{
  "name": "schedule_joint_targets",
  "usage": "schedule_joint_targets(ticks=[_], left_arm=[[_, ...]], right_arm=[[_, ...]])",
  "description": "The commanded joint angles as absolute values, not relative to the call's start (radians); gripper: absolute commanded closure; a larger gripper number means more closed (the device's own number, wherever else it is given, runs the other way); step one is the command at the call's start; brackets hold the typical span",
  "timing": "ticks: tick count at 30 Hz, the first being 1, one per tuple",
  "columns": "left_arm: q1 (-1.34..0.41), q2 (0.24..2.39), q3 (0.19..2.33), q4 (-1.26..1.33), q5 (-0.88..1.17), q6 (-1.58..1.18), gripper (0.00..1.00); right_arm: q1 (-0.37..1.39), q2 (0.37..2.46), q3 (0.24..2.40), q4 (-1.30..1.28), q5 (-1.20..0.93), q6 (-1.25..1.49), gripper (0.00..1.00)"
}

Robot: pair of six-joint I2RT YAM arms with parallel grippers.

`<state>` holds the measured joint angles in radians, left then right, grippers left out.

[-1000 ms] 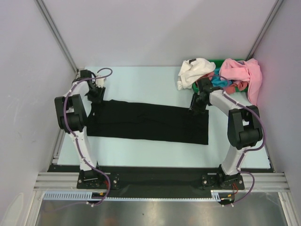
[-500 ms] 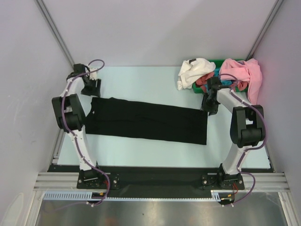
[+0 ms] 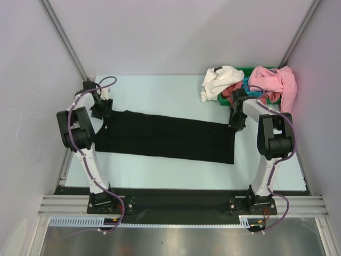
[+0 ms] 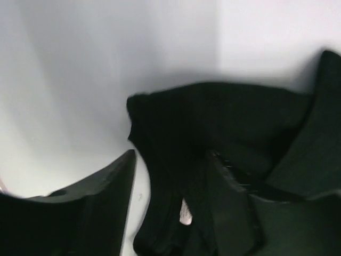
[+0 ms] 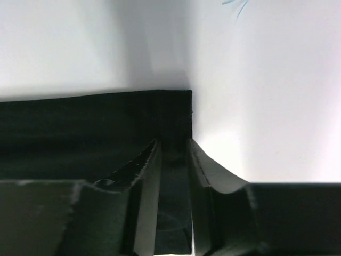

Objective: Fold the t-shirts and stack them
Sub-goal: Fold the tshirt

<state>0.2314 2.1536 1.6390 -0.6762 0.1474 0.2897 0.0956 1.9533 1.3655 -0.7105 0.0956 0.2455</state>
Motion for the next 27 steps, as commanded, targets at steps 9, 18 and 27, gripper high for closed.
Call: schedule_joint_targets(ticks=[9,18,27], left_arm=[[0.143,2.301,1.85,-0.73,0.17,0.272,1.0],[0.062,2.528,2.333,-0.856,0.134,0.232,1.0],[-0.043,2.608,2.464,-0.684,0.06,0.219,1.0]], right_arm=[[0.087,1.924,1.318,-0.695,0.043,0.29,0.98],[0.094,1.801,1.114,-0.721,-0.058,0.44,1.0],[0.285,1.666,0.962,-0.84,-0.14,0.593,1.0]])
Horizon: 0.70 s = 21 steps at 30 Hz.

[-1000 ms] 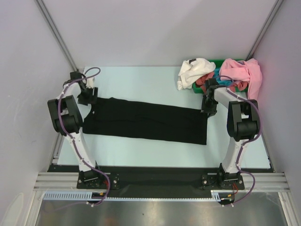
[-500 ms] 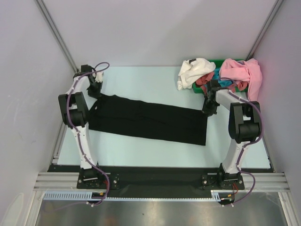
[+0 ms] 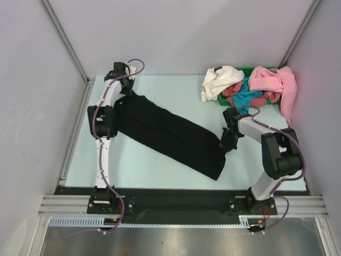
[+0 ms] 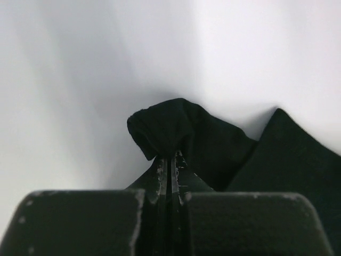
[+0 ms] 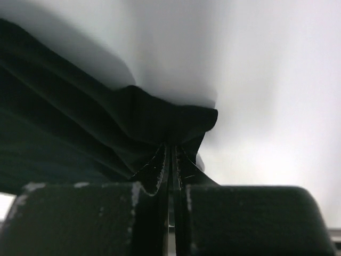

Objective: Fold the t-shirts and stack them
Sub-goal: Fold the tshirt

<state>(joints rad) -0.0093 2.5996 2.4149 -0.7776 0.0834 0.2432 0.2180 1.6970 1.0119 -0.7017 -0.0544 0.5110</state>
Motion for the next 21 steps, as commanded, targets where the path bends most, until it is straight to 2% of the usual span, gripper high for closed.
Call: schedule_joint_targets(ticks=[1,10,18,19,21], left_arm=[[-0.046,2.612,2.468,-0.672,0.057,0.219,1.0],[-0.089,2.629,2.459,-0.497,0.074,0.282,1.0],[-0.164,2.608,2.411,-0.293,0.081,0.371,1.0],[-0.17,2.611,2.411,-0.285,0.083,0.376,1.0],[-0.187,2.609,2.408,-0.272,0.086,0.388,1.0]], right_arm=[[0.301,1.66,0.944,-0.856,-0.141,0.601,1.0],[0.477,1.6,0.888,-0.939,-0.291,0.66,1.0],[0.525,1.569,0.858,-0.976,-0.344,0.658,1.0],[0.525,1.574,0.861,-0.973,-0.344,0.657,0.99],[0.523,1.592,0.899,-0.965,-0.339,0.643,0.89]])
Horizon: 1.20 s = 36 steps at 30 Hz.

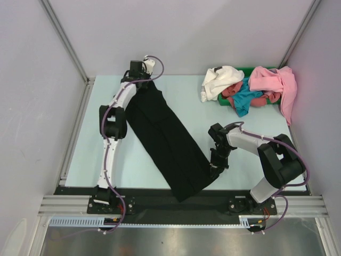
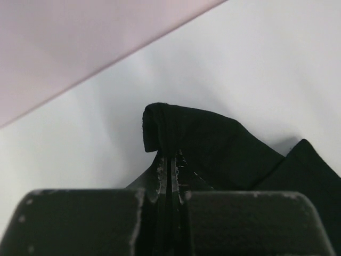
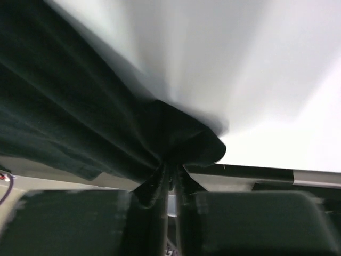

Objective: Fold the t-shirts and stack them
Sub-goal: Fold the tshirt

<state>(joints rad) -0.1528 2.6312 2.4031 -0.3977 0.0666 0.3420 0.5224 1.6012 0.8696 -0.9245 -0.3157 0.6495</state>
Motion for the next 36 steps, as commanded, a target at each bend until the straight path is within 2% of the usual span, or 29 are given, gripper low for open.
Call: schedule_joint_targets(ticks=[1,2,3,4,5,7,11,15,16,19,24,27,31,36], left_arm=[[-0.193,2.609,2.41,-0.27,0.09,0.393,0.99],[-0.198,2.606,2.408,-0.273,0.094,0.399,0.91],[-0.205,2.603,2.402,-0.273,0.097,0.399,0.81],[-0.207,2.596,2.386,-0.27,0.092,0.397,0.67],[-0.207,2.577,2.378,-0.268,0.084,0.382,0.43],[-0.204,2.553,2.365,-0.29,0.065,0.348,0.31],[-0.183,2.458,2.362,-0.36,0.06,0.275,0.25],[-0.138,2.34,2.323,-0.44,0.093,0.183,0.2],[-0.127,2.298,2.297,-0.487,0.13,0.16,0.19],[-0.08,2.211,2.18,-0.558,0.159,0.083,0.19],[-0.005,2.103,1.883,-0.52,0.14,-0.023,0.21],[0.041,2.097,1.829,-0.528,0.124,-0.041,0.22],[0.055,2.129,1.821,-0.549,0.117,-0.066,0.23],[0.074,2.209,1.857,-0.563,0.109,-0.098,0.22]], right_arm=[[0.52,1.598,0.92,-0.971,-0.33,0.635,0.83],[0.517,1.603,0.945,-1.0,-0.318,0.626,0.7],[0.509,1.614,0.978,-1.02,-0.299,0.611,0.65],[0.502,1.615,1.039,-1.044,-0.26,0.577,0.61],[0.486,1.618,1.076,-1.09,-0.24,0.56,0.56],[0.43,1.614,1.179,-1.146,-0.201,0.513,0.53],[0.347,1.623,1.401,-1.163,-0.161,0.445,0.48],[0.334,1.748,1.672,-1.088,-0.181,0.373,0.41],[0.336,1.828,1.722,-1.057,-0.202,0.362,0.38],[0.336,1.969,1.989,-1.013,-0.221,0.333,0.36],[0.334,2.35,2.505,-0.858,-0.264,0.395,0.4],[0.328,2.448,2.53,-0.659,-0.308,0.51,0.49],[0.337,2.47,2.34,-0.356,-0.288,0.701,0.53],[0.388,2.618,2.471,-0.39,-0.336,0.719,0.52]])
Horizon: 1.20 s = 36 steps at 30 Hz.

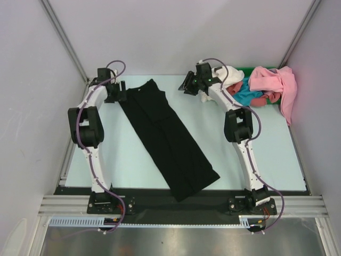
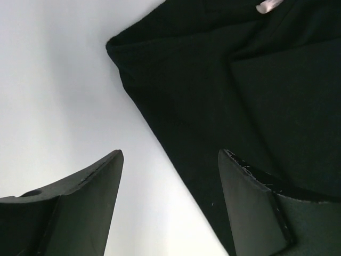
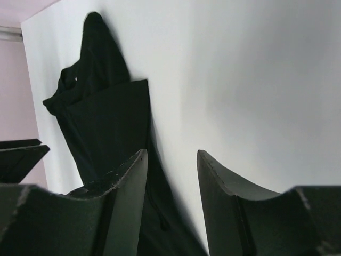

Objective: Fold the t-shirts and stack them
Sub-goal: Fold the tshirt

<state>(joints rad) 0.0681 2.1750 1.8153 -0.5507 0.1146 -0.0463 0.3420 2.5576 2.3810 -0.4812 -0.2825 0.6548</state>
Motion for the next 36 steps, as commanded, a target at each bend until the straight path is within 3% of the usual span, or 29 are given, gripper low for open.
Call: schedule_joint_targets(ticks=[1,12,15,16,18,19,21,22,25,36], left_arm=[[0.077,2.221,1.871,-0.566,0.109,-0.106,0.23],[0.094,2.414,2.071,-0.638,0.17,-0.178,0.23],[0.094,2.456,2.115,-0.652,0.199,-0.189,0.34],[0.094,2.467,2.121,-0.647,0.216,-0.198,0.48],[0.095,2.486,2.134,-0.628,0.258,-0.205,0.64],[0.097,2.493,2.143,-0.624,0.291,-0.219,0.81],[0.097,2.506,2.16,-0.597,0.331,-0.229,0.97],[0.097,2.51,2.169,-0.588,0.34,-0.235,1.0],[0.101,2.534,2.259,-0.578,0.31,-0.209,1.0],[0.16,2.579,2.408,-0.532,0.21,-0.163,1.0]], right_arm=[[0.394,2.637,2.479,-0.391,-0.353,0.726,0.52],[0.439,2.692,2.393,-0.353,-0.419,0.776,0.5],[0.442,2.703,2.379,-0.342,-0.433,0.796,0.59],[0.443,2.703,2.367,-0.333,-0.431,0.811,0.63],[0.443,2.701,2.355,-0.327,-0.423,0.825,0.74],[0.442,2.701,2.352,-0.324,-0.42,0.836,0.78],[0.442,2.703,2.344,-0.313,-0.414,0.86,0.88],[0.443,2.701,2.341,-0.292,-0.413,0.873,0.92],[0.457,2.695,2.316,-0.235,-0.41,0.94,0.99],[0.532,2.723,2.313,-0.071,-0.241,1.163,1.0]])
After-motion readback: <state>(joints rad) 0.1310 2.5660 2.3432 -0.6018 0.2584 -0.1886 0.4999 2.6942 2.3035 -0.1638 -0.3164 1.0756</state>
